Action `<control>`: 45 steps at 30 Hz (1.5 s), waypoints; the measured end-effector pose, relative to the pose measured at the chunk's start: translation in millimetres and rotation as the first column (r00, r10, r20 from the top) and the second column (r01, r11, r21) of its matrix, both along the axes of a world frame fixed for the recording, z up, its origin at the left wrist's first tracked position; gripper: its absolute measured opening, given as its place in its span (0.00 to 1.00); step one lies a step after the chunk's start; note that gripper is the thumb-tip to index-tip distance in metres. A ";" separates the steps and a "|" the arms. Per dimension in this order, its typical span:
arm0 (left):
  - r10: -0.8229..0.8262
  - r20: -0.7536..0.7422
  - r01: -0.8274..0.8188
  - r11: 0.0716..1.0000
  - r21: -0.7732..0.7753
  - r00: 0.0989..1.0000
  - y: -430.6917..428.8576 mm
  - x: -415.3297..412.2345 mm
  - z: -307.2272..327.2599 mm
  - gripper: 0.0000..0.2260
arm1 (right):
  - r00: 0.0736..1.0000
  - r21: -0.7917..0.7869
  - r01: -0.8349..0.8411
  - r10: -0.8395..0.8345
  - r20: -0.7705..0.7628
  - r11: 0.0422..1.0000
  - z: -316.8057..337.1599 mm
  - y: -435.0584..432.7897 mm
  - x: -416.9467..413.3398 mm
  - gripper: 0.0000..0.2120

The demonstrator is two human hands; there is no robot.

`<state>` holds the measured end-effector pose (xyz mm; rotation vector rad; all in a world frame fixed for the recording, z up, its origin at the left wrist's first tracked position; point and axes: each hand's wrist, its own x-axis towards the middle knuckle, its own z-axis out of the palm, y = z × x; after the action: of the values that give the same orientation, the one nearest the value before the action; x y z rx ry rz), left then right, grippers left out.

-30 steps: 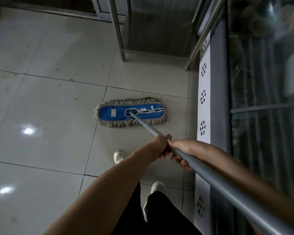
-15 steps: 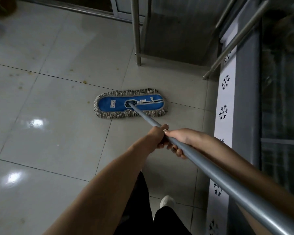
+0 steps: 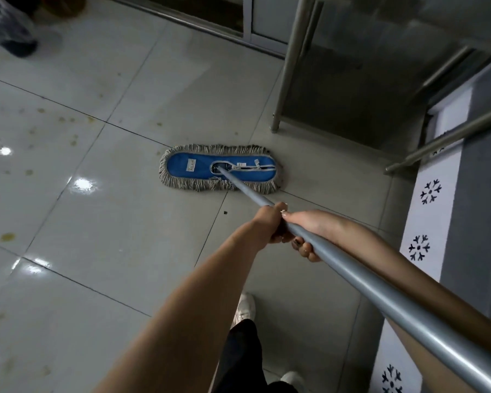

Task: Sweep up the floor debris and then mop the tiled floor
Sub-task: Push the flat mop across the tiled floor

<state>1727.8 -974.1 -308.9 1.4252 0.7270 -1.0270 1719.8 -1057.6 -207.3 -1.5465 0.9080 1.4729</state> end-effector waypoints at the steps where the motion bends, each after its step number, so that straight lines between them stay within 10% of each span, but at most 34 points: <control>1: 0.008 -0.005 -0.008 1.000 -0.010 1.000 4.1 8.7 -0.5 0.15 | 1.000 -0.005 -0.013 0.013 0.000 1.000 0.0 4.1 9.2 0.27; 45: 0.282 0.090 -0.280 0.959 -0.039 0.955 185.0 424.4 21.2 0.15 | 0.811 -0.101 -0.576 0.582 0.056 0.811 12.0 184.9 470.8 0.26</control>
<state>2152.2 -789.1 -287.6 1.2955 0.8173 -0.7399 2190.5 -872.7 -195.2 -2.0495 0.4520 1.7809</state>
